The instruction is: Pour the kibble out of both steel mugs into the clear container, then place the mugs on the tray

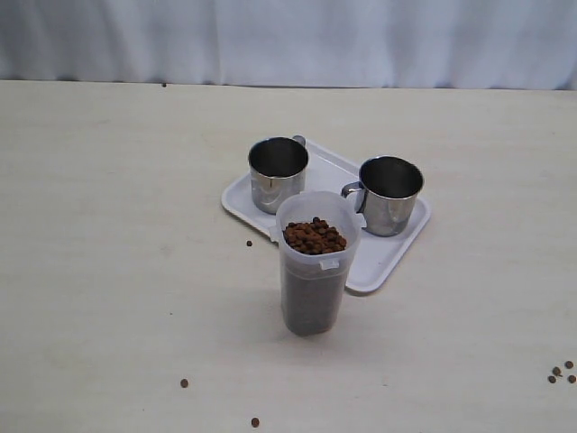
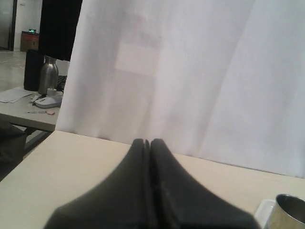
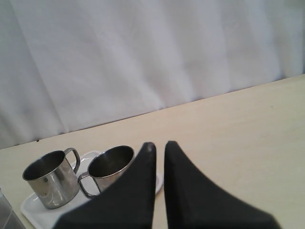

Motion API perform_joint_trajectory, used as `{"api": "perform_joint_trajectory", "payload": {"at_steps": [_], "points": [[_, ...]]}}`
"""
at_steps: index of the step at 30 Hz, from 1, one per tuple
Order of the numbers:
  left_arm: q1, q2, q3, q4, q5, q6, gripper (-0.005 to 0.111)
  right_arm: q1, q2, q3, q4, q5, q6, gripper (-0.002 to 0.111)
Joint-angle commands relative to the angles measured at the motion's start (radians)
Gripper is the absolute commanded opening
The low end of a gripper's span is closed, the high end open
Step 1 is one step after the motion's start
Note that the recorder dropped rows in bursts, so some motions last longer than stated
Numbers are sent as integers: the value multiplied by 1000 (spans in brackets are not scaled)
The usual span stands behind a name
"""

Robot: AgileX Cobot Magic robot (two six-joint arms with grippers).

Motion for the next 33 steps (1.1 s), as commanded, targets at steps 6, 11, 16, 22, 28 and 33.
{"api": "perform_joint_trajectory", "payload": {"at_steps": [6,11,16,22,28,33], "points": [[-20,-3,3,-186,-11,207,0,1,-3,5,1,-1,4,5],[-20,-3,3,-186,31,207,0,1,-3,5,1,-1,4,5],[-20,-3,3,-183,108,207,0,1,-3,5,1,-1,4,5],[-20,-3,3,-165,113,207,0,1,-3,5,1,-1,4,5],[-20,-3,3,-165,123,199,0,1,-3,5,1,-1,4,5],[-20,-3,3,-164,121,199,0,1,-3,5,1,-1,4,5]]}}
